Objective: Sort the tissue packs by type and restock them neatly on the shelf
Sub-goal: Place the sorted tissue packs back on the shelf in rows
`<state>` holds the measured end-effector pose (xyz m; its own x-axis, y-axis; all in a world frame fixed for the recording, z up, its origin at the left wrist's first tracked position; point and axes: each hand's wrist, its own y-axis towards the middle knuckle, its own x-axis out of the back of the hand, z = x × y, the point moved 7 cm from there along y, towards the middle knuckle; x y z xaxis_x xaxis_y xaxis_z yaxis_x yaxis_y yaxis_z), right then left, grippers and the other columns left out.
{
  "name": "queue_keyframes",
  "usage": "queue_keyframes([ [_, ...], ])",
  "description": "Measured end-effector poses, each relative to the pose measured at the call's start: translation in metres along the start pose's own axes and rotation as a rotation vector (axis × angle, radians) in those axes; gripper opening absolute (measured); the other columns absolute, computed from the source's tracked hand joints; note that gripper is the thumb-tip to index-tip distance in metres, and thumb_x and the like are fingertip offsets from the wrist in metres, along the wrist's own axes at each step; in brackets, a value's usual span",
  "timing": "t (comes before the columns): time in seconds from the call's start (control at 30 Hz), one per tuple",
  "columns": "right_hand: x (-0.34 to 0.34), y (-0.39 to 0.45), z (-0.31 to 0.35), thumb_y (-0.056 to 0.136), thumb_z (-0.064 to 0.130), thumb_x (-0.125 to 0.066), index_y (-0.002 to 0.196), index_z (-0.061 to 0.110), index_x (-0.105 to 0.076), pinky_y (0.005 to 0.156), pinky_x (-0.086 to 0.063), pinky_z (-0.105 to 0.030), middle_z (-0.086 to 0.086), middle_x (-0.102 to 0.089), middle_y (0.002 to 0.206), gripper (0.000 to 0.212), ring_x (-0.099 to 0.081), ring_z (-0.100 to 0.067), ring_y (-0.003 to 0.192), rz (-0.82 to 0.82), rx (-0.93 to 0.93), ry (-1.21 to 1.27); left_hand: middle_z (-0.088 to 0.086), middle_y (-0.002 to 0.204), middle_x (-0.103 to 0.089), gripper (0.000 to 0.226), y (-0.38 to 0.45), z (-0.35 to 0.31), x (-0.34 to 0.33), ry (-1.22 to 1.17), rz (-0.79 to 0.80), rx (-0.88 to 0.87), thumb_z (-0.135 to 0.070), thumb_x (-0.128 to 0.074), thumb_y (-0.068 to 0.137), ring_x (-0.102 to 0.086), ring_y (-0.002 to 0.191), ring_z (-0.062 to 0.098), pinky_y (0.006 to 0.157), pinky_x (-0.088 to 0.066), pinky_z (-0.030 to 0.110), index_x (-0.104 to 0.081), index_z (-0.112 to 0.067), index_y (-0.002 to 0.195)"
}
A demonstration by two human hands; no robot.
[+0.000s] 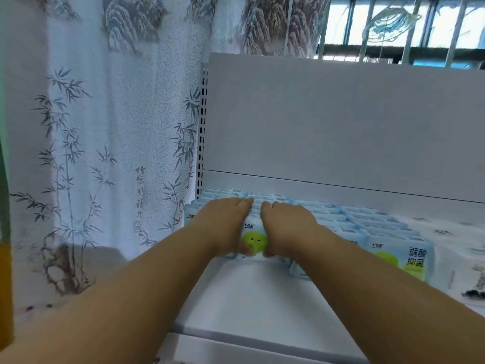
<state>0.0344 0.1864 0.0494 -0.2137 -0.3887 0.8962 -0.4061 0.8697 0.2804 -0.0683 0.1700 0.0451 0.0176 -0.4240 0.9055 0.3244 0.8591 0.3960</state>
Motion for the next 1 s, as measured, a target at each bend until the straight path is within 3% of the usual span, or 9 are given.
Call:
queue_keyframes([
  [0.07, -0.001, 0.002, 0.0, 0.071, 0.038, -0.081, 0.137, 0.01, -0.039, 0.08, -0.043, -0.035, -0.007, -0.058, 0.122, 0.083, -0.059, -0.027, 0.11, 0.002, -0.03, 0.018, 0.003, 0.146, -0.046, 0.107, 0.002, 0.0, -0.002, 0.011, -0.022, 0.026, -0.059, -0.08, 0.066, -0.048, 0.129, 0.024, 0.107, -0.038, 0.037, -0.029, -0.019, 0.15],
  [0.17, -0.002, 0.003, 0.0, 0.073, 0.033, -0.079, 0.138, 0.008, -0.038, 0.084, -0.044, -0.035, -0.009, -0.057, 0.123, 0.08, -0.057, -0.028, 0.112, 0.009, -0.057, 0.017, 0.004, 0.135, -0.054, 0.094, 0.005, 0.0, -0.006, 0.032, -0.045, 0.034, -0.059, -0.08, 0.065, -0.053, 0.119, 0.025, 0.099, -0.043, 0.04, -0.038, -0.02, 0.14],
  [0.4, 0.001, 0.002, 0.001, 0.063, 0.045, -0.087, 0.143, 0.011, -0.031, 0.091, -0.044, -0.034, -0.007, -0.051, 0.133, 0.103, -0.053, -0.026, 0.119, 0.134, 0.001, 0.102, -0.001, 0.121, -0.057, 0.09, 0.012, 0.001, -0.003, 0.06, -0.037, -0.036, -0.066, -0.079, 0.057, -0.057, 0.107, 0.022, 0.092, -0.046, 0.037, -0.046, -0.022, 0.129],
  [0.53, 0.018, -0.013, -0.026, 0.058, 0.054, -0.088, 0.154, 0.018, -0.012, 0.105, -0.042, -0.037, 0.0, -0.036, 0.15, 0.128, -0.044, -0.022, 0.131, 0.191, -0.011, 0.198, -0.002, 0.13, -0.053, 0.099, 0.017, -0.014, 0.006, 0.038, -0.07, -0.148, -0.068, -0.075, 0.06, -0.053, 0.115, 0.021, 0.1, -0.042, 0.04, -0.039, -0.023, 0.141],
  [0.67, 0.014, -0.037, -0.064, 0.056, 0.051, -0.09, 0.155, 0.025, -0.007, 0.1, -0.045, -0.033, 0.004, -0.032, 0.152, 0.132, -0.046, -0.02, 0.129, 0.304, -0.111, 0.196, 0.0, 0.141, -0.047, 0.108, 0.025, -0.035, 0.007, 0.047, -0.091, -0.203, -0.071, -0.074, 0.062, -0.046, 0.126, 0.021, 0.109, -0.036, 0.04, -0.032, -0.021, 0.148],
  [0.77, -0.002, -0.046, -0.082, 0.055, 0.054, -0.089, 0.156, 0.026, 0.0, 0.11, -0.039, -0.038, 0.003, -0.024, 0.158, 0.138, -0.038, -0.02, 0.137, 0.36, -0.159, 0.174, 0.001, 0.141, -0.047, 0.108, 0.032, -0.058, 0.006, 0.043, -0.103, -0.266, -0.072, -0.073, 0.063, -0.045, 0.127, 0.022, 0.109, -0.036, 0.04, -0.033, -0.018, 0.147],
  [0.87, -0.015, -0.045, -0.091, 0.048, 0.057, -0.09, 0.154, 0.029, -0.015, 0.109, -0.039, -0.036, 0.006, -0.036, 0.152, 0.132, -0.044, -0.018, 0.132, 0.326, -0.143, 0.229, 0.0, 0.128, -0.053, 0.1, 0.042, -0.083, 0.002, 0.025, -0.093, -0.305, -0.069, -0.076, 0.06, -0.05, 0.117, 0.021, 0.1, -0.042, 0.038, -0.04, -0.019, 0.138],
  [1.0, -0.023, -0.044, -0.094, 0.049, 0.058, -0.088, 0.146, 0.029, -0.03, 0.102, -0.044, -0.034, 0.006, -0.048, 0.14, 0.117, -0.052, -0.017, 0.121, 0.226, -0.097, 0.237, 0.0, 0.127, -0.051, 0.111, 0.05, -0.091, -0.007, -0.004, 0.034, -0.27, -0.07, -0.078, 0.055, -0.051, 0.117, 0.022, 0.099, -0.045, 0.037, -0.032, -0.022, 0.145],
])
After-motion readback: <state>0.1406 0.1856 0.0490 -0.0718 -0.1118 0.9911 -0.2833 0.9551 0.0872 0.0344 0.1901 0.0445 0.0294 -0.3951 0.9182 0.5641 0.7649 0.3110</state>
